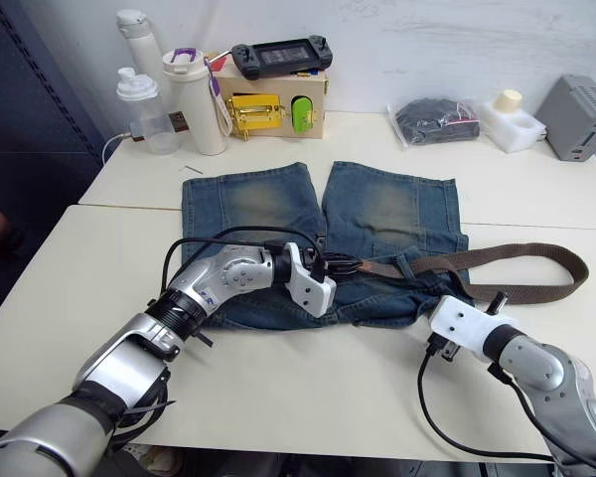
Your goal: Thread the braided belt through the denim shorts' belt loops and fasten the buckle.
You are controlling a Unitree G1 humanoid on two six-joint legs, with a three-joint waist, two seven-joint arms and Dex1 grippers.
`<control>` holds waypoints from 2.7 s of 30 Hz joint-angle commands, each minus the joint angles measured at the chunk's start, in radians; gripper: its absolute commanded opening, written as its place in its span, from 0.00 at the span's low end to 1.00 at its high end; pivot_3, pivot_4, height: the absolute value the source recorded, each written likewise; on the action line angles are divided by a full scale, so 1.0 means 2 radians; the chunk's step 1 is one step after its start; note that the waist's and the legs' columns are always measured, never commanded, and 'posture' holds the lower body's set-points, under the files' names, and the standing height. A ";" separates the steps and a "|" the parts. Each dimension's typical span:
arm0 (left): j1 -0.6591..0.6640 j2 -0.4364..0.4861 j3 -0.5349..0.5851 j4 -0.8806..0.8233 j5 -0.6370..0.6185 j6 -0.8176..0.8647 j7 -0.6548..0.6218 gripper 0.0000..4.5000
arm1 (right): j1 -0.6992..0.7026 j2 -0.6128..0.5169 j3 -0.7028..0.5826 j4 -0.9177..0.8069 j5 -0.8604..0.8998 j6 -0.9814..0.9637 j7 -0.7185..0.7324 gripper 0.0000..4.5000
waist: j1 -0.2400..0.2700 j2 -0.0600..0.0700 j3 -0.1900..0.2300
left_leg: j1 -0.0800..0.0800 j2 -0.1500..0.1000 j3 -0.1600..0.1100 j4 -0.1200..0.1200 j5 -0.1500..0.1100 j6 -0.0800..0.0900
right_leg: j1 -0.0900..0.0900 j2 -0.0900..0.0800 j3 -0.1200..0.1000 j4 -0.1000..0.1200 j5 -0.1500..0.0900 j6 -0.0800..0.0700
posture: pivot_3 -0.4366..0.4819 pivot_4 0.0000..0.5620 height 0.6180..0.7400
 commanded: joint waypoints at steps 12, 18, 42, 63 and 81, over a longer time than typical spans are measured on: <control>0.022 0.000 0.013 -0.038 0.004 0.024 0.025 0.00 | -0.110 0.026 -0.243 -0.120 0.424 0.436 0.068 0.99 | -0.002 0.000 0.000 | 0.000 0.001 0.000 0.000 0.000 0.000 | 0.000 0.000 0.000 -0.001 0.000 0.000 | 0.48 0.27 0.23; 0.025 -0.005 0.014 -0.042 0.004 0.028 0.027 0.00 | -0.177 0.098 -0.251 -0.077 0.770 0.580 -0.122 0.99 | 0.000 -0.001 0.000 | 0.000 0.002 -0.001 -0.001 0.000 0.000 | 0.001 0.000 0.000 -0.002 0.000 0.000 | 0.48 0.27 0.23; 0.018 -0.009 0.014 -0.045 0.008 0.018 0.045 0.00 | -0.130 0.261 -0.103 -0.027 1.057 0.226 -0.562 0.99 | -0.024 0.001 0.000 | 0.000 -0.004 -0.002 -0.001 0.001 0.002 | 0.000 0.001 0.000 0.002 0.000 0.000 | 0.48 0.27 0.23; 0.072 -0.063 0.051 -0.079 -0.202 0.137 -0.099 0.58 | -0.128 0.280 -0.078 -0.008 1.015 0.191 -0.548 0.00 | -0.030 0.002 0.000 | 0.000 -0.005 -0.003 -0.002 0.001 0.002 | -0.004 0.000 0.001 0.006 0.000 0.000 | 0.48 0.27 0.23; 0.198 0.050 0.248 -0.401 -0.539 0.615 -0.205 0.75 | -0.138 0.241 -0.072 0.007 0.989 0.229 -0.516 0.00 | -0.056 0.004 -0.001 | 0.002 -0.004 -0.003 -0.006 0.001 0.001 | -0.004 0.001 0.000 0.007 0.000 0.000 | 0.48 0.27 0.23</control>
